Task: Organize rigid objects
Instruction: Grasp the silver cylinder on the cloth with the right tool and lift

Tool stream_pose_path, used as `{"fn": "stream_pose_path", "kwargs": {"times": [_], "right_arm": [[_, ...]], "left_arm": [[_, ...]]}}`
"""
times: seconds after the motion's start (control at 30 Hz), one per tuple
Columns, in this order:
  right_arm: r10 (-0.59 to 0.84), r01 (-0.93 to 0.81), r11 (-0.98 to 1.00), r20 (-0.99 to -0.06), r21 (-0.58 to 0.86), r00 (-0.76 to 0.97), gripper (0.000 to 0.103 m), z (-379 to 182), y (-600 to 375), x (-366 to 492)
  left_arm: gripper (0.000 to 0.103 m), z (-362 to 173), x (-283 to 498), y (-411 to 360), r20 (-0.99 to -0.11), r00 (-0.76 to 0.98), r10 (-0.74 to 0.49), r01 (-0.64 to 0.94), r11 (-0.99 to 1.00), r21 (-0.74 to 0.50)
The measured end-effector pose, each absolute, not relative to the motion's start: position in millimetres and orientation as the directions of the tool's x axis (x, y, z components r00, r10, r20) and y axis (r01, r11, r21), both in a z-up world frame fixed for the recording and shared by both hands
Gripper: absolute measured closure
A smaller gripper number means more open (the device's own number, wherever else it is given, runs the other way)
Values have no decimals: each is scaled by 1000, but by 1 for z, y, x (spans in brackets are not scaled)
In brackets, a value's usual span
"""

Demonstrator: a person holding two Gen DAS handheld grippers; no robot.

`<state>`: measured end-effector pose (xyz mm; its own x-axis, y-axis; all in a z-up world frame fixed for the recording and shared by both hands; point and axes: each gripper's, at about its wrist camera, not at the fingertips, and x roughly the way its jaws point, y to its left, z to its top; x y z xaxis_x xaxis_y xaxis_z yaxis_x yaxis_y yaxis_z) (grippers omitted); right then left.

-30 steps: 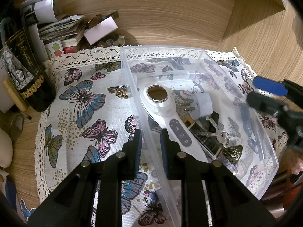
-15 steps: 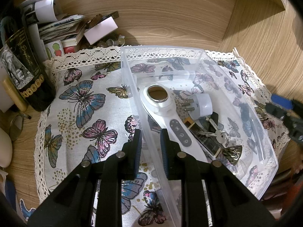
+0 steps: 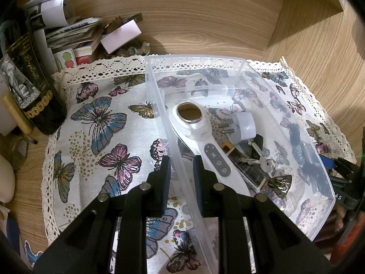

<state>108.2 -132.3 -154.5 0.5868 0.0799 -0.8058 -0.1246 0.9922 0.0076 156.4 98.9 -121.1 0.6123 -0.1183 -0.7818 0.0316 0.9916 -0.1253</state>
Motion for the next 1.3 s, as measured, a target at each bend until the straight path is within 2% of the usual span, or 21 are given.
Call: {"fn": "stream_pose_path", "kwargs": {"times": [0.13, 0.2, 0.47, 0.77, 1.3], "right_arm": [[54, -91, 996, -792, -2, 608, 84, -155, -138, 106], [56, -88, 996, -791, 3, 609, 89, -155, -139, 108], [109, -99, 993, -780, 61, 616, 89, -146, -141, 115], [166, -139, 986, -711, 96, 683, 89, -113, -129, 121], [341, -353, 931, -579, 95, 741, 89, -54, -67, 129]], "left_arm": [[84, -122, 156, 100, -781, 612, -120, 32, 991, -127], [84, -122, 155, 99, -781, 613, -120, 30, 991, -129], [84, -121, 155, 98, -783, 611, -117, 27, 992, -127], [84, -121, 156, 98, -784, 611, -114, 26, 992, -124], [84, -120, 156, 99, -783, 611, -116, 24, 991, -128]]}}
